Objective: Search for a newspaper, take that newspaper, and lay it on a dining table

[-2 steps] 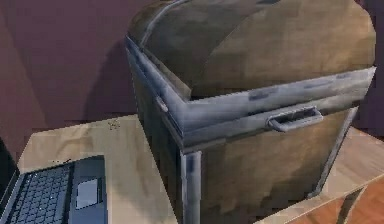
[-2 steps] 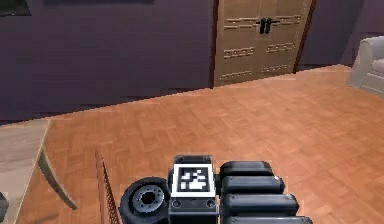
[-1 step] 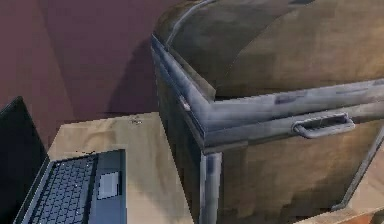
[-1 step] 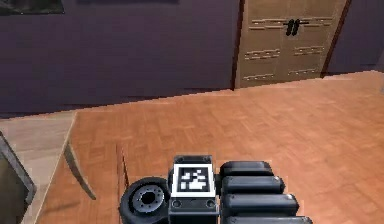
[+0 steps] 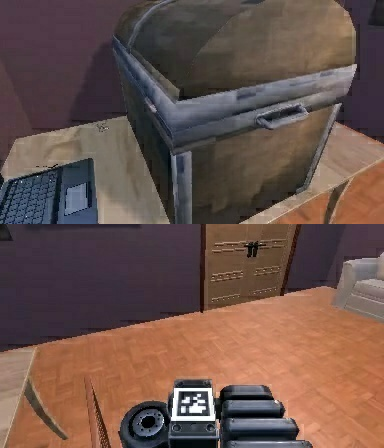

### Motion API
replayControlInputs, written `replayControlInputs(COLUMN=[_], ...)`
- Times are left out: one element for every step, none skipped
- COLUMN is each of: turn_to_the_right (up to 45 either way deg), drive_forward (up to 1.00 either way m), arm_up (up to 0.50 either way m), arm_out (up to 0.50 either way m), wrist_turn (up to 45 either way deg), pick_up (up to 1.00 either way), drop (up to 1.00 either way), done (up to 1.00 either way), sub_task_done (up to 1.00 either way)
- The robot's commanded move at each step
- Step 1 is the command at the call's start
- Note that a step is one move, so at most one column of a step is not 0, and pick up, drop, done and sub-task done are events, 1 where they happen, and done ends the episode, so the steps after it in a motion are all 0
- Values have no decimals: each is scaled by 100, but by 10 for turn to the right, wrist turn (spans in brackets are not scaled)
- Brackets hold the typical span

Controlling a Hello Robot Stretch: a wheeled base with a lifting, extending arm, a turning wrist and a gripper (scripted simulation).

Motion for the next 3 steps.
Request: replayControlInputs(turn_to_the_right=[-150, -360, 0], drive_forward=[0, 0, 10], arm_up=[0, 0, 0], arm_out=[0, 0, 0], wrist_turn=[0, 0, 0], pick_up=[0, 0, 0], drop=[0, 0, 0], done=[0, 0, 0], sub_task_done=[0, 0, 0])
